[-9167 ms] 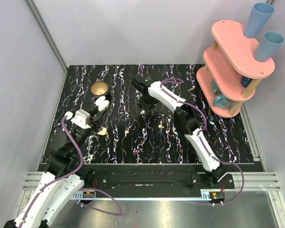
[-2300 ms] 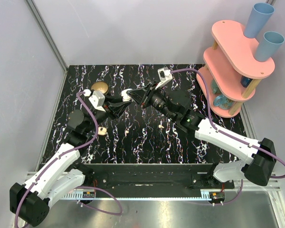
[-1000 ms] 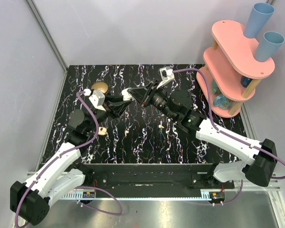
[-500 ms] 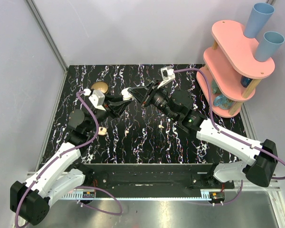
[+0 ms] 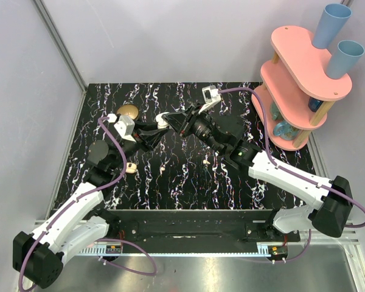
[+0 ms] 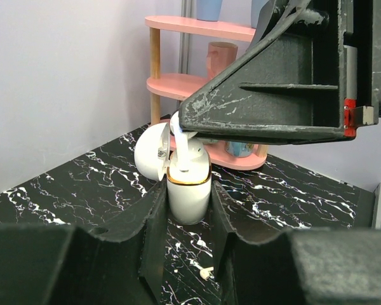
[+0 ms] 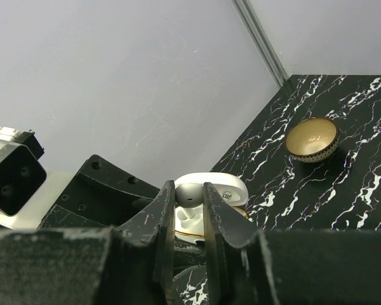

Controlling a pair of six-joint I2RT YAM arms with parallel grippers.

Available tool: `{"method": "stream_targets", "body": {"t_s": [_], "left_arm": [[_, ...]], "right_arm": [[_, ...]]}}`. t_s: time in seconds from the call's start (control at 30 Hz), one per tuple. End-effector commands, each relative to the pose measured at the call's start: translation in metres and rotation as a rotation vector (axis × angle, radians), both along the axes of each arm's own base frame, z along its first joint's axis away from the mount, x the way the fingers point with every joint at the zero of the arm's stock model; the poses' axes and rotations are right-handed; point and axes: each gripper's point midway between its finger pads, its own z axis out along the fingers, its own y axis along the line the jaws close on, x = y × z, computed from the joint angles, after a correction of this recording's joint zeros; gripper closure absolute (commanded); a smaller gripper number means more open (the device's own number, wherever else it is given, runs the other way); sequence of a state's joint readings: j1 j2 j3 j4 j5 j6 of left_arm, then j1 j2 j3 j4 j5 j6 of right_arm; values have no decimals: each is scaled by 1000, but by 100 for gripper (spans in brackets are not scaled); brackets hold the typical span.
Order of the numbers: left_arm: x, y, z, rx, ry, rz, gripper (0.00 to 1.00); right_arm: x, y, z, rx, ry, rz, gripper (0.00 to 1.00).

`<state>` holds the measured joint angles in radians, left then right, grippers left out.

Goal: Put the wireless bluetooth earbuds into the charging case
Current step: Insert the left earbud into the left side groove of the charging case.

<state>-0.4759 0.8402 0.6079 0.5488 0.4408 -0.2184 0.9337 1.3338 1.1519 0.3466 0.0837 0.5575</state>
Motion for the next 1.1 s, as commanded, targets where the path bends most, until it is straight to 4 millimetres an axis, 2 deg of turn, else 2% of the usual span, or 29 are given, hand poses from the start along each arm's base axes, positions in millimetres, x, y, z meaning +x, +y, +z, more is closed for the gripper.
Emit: {"method": "stream_targets", "body": {"t_s": [0.0, 0.3, 0.47, 0.9, 1.07], "left_arm": [[-1, 1, 22, -45, -62, 8, 100], [1, 0, 23, -50, -59, 8, 100], [0, 1, 26, -56, -63, 12, 100], [-6, 4, 48, -96, -111, 17, 100], [-5, 6, 49, -104, -114, 25, 100]], "right_arm": [[-7, 5, 27, 57, -41, 34, 100], [-9, 4, 27, 52, -47, 41, 100], [-7, 4, 21, 39, -39, 28, 100], [-9, 6, -3, -24, -21, 29, 100], [-10, 5, -5, -28, -25, 23, 100]]}}
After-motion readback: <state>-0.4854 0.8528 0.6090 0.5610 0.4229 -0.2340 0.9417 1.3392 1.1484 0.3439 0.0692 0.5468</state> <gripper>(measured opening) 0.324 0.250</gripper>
